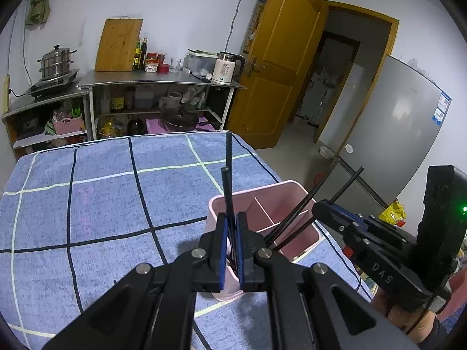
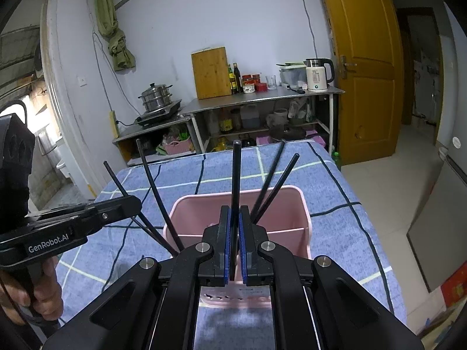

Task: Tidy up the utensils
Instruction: 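Open the left gripper while the right gripper opens, dropping chopsticks into holder, then move both grippers back down to the remaining chopsticks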

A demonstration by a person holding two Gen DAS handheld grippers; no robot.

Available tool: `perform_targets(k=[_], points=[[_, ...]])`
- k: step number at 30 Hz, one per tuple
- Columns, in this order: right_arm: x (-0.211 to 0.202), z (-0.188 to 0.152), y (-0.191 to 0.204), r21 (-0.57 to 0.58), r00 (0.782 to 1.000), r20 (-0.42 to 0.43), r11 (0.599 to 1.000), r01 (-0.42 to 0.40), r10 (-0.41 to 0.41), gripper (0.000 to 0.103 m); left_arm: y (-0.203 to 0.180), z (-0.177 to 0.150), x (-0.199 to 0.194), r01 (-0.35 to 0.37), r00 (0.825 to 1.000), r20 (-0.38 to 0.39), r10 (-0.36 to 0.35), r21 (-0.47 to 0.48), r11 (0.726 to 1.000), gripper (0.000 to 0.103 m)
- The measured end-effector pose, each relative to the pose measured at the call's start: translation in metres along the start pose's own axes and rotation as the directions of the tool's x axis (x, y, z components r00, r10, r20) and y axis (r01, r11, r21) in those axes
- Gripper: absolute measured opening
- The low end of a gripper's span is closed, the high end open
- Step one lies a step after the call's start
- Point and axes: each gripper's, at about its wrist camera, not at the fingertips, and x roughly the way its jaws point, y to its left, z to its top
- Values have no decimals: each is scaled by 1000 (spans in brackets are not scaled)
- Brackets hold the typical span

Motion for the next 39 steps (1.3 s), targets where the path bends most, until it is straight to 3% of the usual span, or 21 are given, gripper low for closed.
perform_targets(k=[3,6,25,31,39], points=[[-7,1,2,-5,1000,15,1000,15,-15,5,2,1,-2,-21,1000,3,21,0,1000,8],[-14,3,6,-11,999,24,1000,26,-26,7,5,0,-9,-28,1000,10,28,-9,1000,16],[-69,-11,28,-69,994,99,997,45,-38,16,4,-23,-86,-50,992,118,50,-1,999,23],[-81,-19,35,-72,993,115,997,9,-1,17,15,-40,-107,-89,986,137,91,-16,996,24],[-74,-38,50,-82,995,76,995,-60,66,17,45,-71,-113,-142,983,104,148,-70,987,24]])
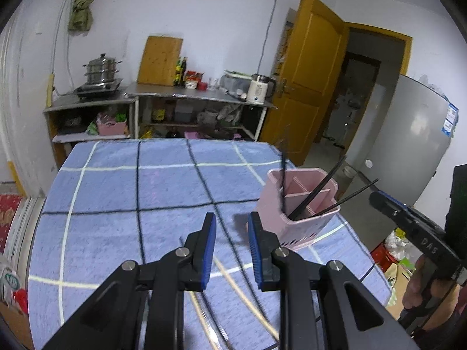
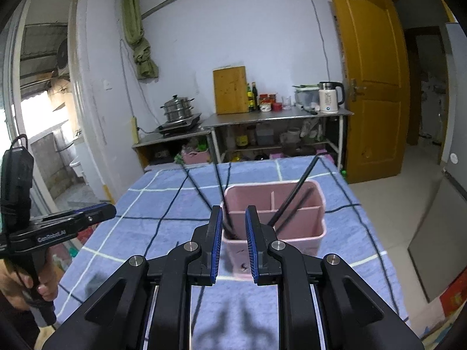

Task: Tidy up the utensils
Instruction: 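Move both grippers back down to the remaining chopsticks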

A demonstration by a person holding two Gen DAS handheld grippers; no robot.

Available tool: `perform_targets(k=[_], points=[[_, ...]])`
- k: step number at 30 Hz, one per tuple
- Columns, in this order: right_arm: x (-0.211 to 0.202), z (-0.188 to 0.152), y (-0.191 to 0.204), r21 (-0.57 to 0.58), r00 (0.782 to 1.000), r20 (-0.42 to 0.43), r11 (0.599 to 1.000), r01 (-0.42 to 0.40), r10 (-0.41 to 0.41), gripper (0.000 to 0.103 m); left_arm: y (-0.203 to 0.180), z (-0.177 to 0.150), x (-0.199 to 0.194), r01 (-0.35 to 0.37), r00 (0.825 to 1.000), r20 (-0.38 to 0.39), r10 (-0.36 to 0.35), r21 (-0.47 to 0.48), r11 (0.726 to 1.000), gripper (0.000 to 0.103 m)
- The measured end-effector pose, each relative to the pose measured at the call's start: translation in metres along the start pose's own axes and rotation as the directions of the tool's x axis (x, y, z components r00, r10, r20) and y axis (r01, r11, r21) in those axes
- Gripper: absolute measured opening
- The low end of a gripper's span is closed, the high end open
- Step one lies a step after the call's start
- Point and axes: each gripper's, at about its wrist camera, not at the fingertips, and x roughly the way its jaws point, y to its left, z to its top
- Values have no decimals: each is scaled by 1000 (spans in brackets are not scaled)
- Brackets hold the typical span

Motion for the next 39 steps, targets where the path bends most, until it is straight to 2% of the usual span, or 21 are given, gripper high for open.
perform_targets(k=[7,15,24,33,39], points=[[12,-13,9,-9,999,-40,1000,-23,22,17,23,-30,16,-23,998,-64,20,-52,998,23],[33,-34,20,-12,993,-102,998,-57,55,17,42,-62,48,-55,987,-155,39,-100,993,23],[75,-74,37,-9,968,-228,994,-107,102,17,56,-89,88,-85,967,-249,54,-117,989,23],[109,-99,44,-6,941,-317,991,-131,123,17,69,-74,134,-122,957,-276,83,-126,985,23],[125,-104,45,-2,928,-350,990,-138,128,17,70,-69,161,-144,948,-299,112,-90,985,23]])
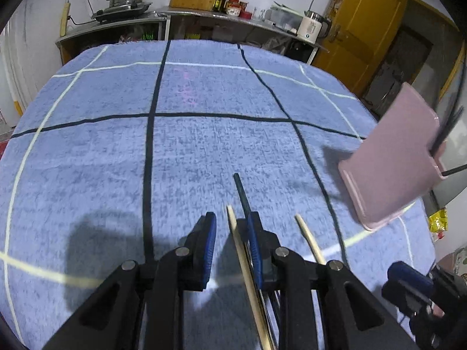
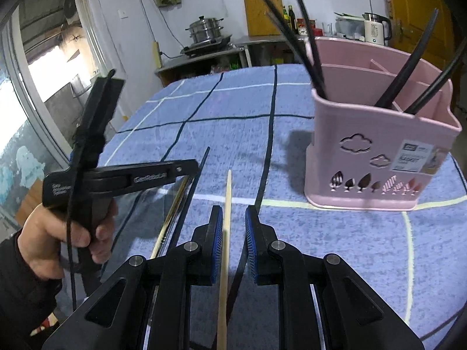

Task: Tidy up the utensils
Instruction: 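Move both grippers back down to the remaining chopsticks, then close the left gripper on a wooden chopstick while the right gripper grasps another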

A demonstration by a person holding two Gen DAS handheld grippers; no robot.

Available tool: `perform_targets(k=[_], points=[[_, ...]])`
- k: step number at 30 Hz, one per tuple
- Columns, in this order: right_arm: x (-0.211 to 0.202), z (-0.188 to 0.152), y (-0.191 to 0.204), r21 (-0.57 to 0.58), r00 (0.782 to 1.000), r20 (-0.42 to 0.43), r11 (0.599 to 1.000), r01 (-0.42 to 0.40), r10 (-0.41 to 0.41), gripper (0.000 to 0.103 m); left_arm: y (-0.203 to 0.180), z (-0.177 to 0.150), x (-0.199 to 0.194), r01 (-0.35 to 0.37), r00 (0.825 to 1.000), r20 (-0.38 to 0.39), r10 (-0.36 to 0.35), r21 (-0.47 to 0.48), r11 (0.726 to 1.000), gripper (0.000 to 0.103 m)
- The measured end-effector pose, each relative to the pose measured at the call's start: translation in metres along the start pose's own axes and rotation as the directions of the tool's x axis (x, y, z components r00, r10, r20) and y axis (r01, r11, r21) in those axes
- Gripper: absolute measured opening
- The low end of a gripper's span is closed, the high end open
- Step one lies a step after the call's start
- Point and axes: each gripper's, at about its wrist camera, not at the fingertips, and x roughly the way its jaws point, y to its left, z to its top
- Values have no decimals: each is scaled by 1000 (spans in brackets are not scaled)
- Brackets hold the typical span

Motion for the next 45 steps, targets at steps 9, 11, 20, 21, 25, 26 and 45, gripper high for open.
perform_targets(k=[9,11,20,21,25,26,45], points=[[16,1,1,0,999,-31,1000,-9,9,17,18,-3,-8,-37,999,-3,37,18,999,20],[19,-1,3,-2,999,-37,1000,-11,11,17,23,-6,-11,-42,999,-4,42,16,999,20],[32,-4,7,-18,998,-63,1000,-8,6,17,31,-27,-36,-6,1000,-4,5,-52,999,20],[34,-4,7,-21,998,-66,1000,-8,7,17,29,-30,-36,-2,1000,-12,2,-59,998,20],[41,-2,11,-46,997,-75,999,0,-3,17,17,-42,-35,-12,1000,-21,11,-61,998,20],[44,-2,12,-51,997,-80,999,2,-6,16,15,-43,-35,-19,1000,-19,18,-61,998,20],[58,12,4,-13,992,-110,998,62,-63,16,27,-40,-41,5,998,-67,4,137,991,10]])
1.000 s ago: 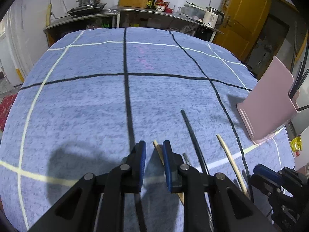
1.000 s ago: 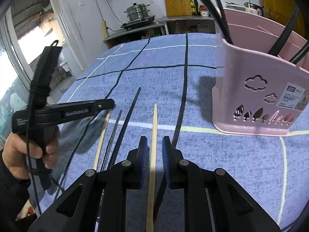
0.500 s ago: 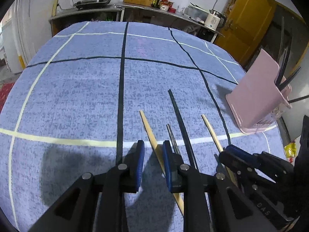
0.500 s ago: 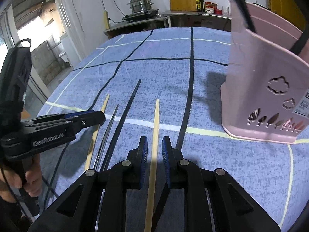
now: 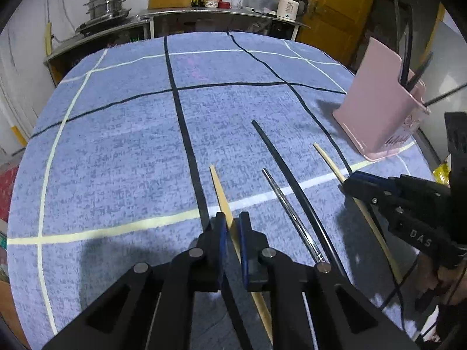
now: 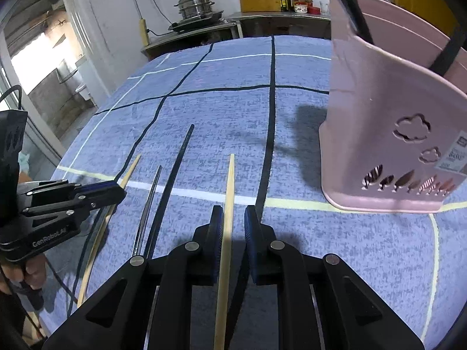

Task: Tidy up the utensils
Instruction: 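Close the left gripper on a wooden chopstick while the right gripper grasps another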

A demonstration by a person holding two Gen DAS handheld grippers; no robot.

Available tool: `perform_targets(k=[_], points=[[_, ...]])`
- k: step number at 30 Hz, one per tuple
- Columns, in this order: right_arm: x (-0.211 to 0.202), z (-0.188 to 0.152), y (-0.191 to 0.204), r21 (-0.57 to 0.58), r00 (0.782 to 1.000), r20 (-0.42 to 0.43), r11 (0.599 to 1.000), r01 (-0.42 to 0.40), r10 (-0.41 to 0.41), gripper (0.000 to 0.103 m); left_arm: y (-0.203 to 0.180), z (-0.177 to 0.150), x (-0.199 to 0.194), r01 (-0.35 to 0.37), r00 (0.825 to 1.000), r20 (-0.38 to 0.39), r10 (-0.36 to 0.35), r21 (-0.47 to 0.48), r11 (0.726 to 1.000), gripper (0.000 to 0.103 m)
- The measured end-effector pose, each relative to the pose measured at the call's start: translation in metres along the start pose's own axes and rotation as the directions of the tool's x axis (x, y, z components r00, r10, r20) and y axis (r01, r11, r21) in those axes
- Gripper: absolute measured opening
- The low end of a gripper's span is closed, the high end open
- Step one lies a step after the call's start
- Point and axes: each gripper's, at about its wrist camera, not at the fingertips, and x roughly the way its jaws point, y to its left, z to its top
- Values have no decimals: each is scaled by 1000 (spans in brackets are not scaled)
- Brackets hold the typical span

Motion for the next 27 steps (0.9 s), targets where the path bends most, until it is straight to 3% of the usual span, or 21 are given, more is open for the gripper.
perform_targets(k=[8,10,12,16,19,27], points=[[11,13,13,-73,999,-28,997,38,-40,15,3,-2,0,-22,1000,-4,21,-107,994,10],[14,16,14,-81,999,-30,996,39,-41,15,1,-2,1,-36,999,0,37,-106,994,10],[18,20,18,-89,998,-33,995,48,-51,7,-4,2,5,-55,998,2,55,-88,995,10],[15,19,15,-68,999,-39,998,16,-19,7,-7,5,7,-68,998,4,68,-71,995,8],[2,20,17,-72,1000,-10,997,-1,1,7,-7,7,5,-47,999,7,47,-83,995,7],[-46,27,17,-61,995,88,998,-33,38,7,-14,17,-36,-7,995,101,13,-62,998,6]])
